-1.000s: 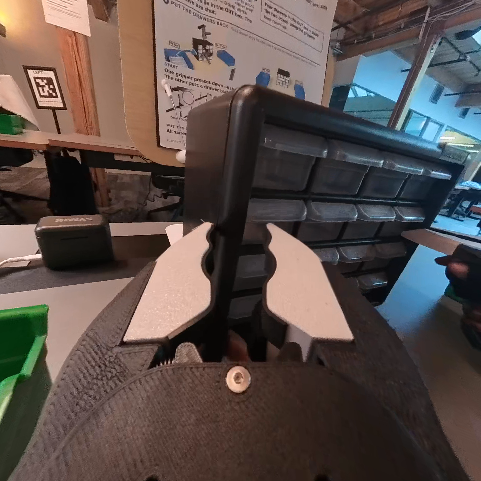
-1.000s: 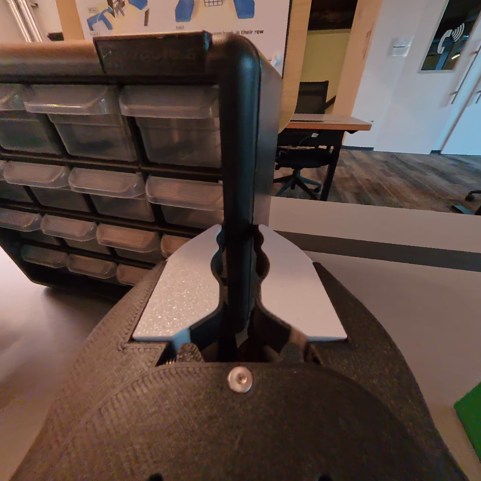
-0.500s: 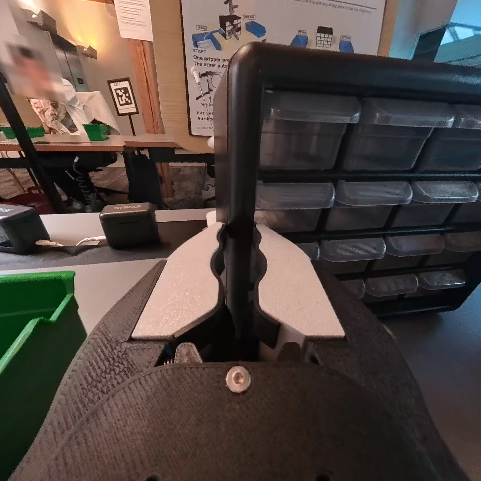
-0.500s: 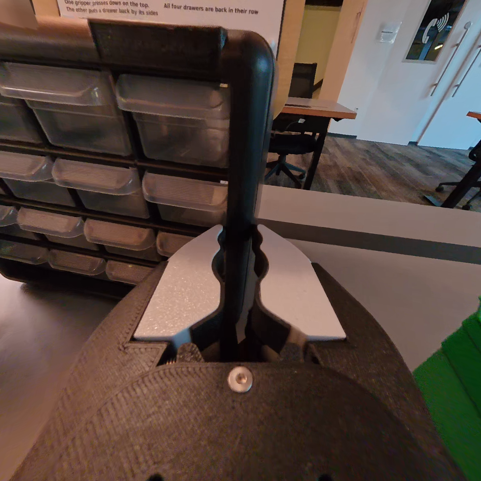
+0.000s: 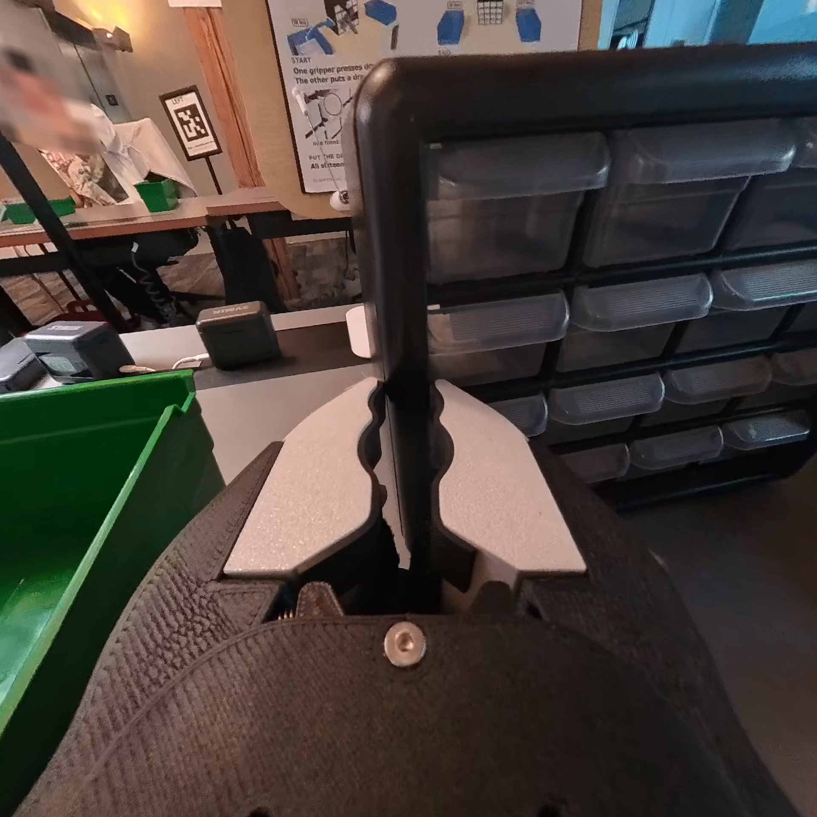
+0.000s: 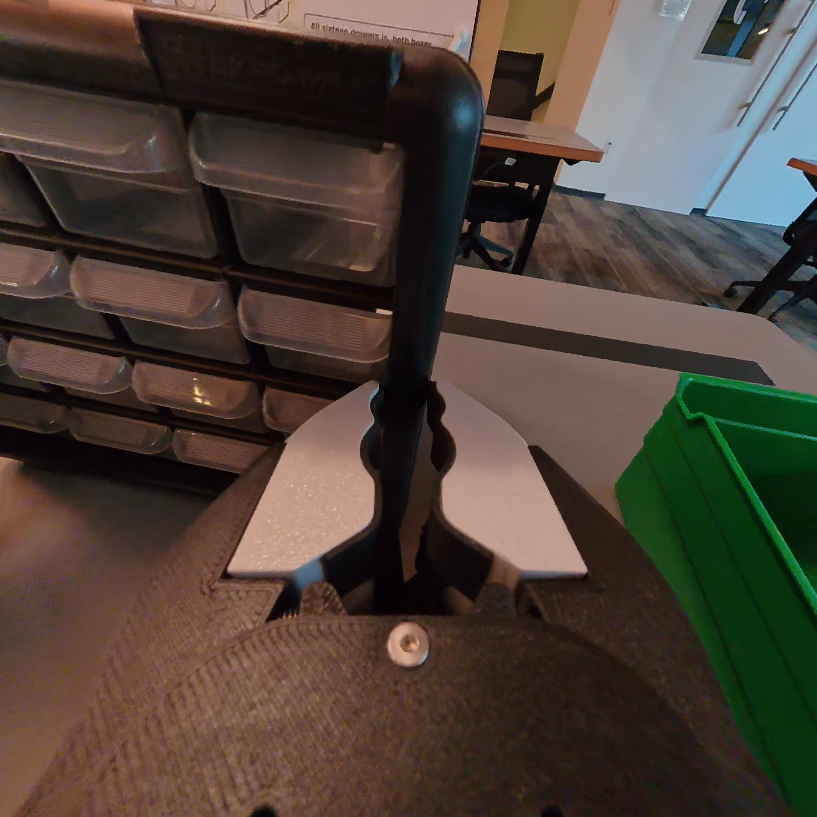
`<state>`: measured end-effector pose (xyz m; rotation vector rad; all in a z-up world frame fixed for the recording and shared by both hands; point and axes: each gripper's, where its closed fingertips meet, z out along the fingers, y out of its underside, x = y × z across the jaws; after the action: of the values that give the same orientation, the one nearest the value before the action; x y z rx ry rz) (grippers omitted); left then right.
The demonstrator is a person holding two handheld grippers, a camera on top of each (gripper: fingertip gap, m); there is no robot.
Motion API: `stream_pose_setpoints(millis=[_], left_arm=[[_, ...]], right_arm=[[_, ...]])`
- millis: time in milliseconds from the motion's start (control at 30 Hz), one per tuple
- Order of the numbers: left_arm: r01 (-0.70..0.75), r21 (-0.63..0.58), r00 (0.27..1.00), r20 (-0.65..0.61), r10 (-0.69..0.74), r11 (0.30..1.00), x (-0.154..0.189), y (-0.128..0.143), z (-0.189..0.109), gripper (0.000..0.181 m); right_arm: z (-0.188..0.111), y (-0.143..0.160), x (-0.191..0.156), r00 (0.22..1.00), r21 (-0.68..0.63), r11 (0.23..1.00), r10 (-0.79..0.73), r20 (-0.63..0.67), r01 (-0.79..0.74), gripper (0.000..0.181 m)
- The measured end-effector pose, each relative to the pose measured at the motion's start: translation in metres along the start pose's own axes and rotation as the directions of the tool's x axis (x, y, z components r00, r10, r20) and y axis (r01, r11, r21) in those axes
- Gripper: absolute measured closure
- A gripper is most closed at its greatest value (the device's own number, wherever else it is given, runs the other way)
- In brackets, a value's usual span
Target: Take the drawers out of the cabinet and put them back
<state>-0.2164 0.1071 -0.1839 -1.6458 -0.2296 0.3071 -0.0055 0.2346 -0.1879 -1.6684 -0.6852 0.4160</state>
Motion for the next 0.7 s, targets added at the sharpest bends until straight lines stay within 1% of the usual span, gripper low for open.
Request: stream_pose_setpoints(millis=[200,333,400,533,633,700], left_arm=[[0.014,0.030,1.000,-0.020,-0.014,0.999,0.002,0.000,-0.003,0.162],[-0.044,0.056,0.999,-0.026,0.046,0.997,0.000,-0.001,0.004,0.162],[-0.050,0.067,0.998,-0.025,0.052,0.996,0.000,-0.001,0.006,0.161],[-0.111,0.075,0.994,-0.010,0.112,0.991,0.000,-0.001,0.009,0.161],[-0.081,0.085,0.997,-0.012,0.082,0.993,-0.002,-0.001,0.013,0.161],[-0.078,0.093,0.997,-0.005,0.079,0.993,-0.005,-0.001,0.018,0.161]], right_arm=[[-0.002,0.000,0.001,1.000,0.043,0.999,0.006,0.013,-0.007,0.162],[0.003,-0.001,0.001,0.999,0.085,0.996,0.039,0.038,-0.042,0.162],[0.006,-0.002,0.002,1.000,0.097,0.995,0.016,0.024,-0.018,0.162],[0.013,-0.004,0.003,0.998,0.149,0.987,0.051,0.034,-0.056,0.162],[0.017,-0.005,0.003,0.997,0.172,0.982,0.067,0.032,-0.072,0.162],[0.022,-0.006,0.002,0.999,0.181,0.982,0.050,0.023,-0.053,0.162]])
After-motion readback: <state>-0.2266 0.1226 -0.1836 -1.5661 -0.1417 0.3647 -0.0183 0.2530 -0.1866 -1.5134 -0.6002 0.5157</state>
